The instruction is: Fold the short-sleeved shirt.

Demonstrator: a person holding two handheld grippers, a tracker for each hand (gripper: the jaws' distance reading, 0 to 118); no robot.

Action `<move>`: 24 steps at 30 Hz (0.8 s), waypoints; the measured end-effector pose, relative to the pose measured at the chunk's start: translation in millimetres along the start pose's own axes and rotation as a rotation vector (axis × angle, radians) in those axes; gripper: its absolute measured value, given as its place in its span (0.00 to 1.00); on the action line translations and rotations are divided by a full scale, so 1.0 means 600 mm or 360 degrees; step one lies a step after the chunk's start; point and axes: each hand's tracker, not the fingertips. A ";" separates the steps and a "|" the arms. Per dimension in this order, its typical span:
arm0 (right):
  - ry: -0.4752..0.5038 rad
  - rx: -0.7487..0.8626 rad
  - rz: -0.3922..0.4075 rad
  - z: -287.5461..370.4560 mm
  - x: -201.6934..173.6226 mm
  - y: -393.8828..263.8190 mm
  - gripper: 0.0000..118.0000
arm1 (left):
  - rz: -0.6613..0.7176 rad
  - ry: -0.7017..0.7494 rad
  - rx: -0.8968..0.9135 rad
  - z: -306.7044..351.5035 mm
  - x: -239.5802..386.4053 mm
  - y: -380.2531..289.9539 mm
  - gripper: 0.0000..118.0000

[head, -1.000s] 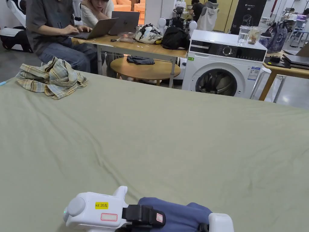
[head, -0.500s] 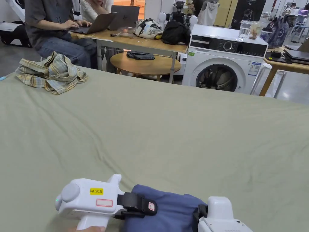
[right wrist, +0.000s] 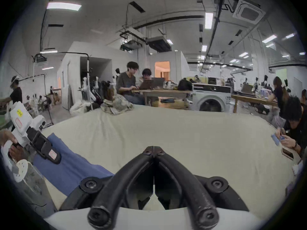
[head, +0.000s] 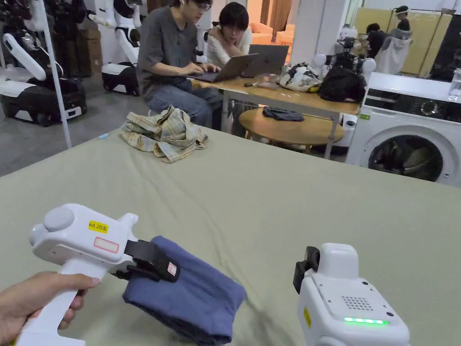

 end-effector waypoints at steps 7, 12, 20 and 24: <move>0.0164 -0.0021 0.0038 -0.066 -0.117 0.023 0.00 | 0.0148 0.0315 0.0068 0.150 -0.119 0.063 0.17; 0.0240 -0.0033 0.0048 -0.079 -0.162 0.020 0.00 | 0.0194 0.0506 0.0084 0.209 -0.168 0.108 0.17; 0.0284 -0.0069 0.0095 -0.087 -0.171 0.017 0.00 | 0.0197 0.0821 -0.0024 0.220 -0.219 0.152 0.17; 0.0270 -0.0096 0.0102 -0.097 -0.164 0.009 0.00 | 0.0222 0.0903 -0.0084 0.201 -0.240 0.140 0.30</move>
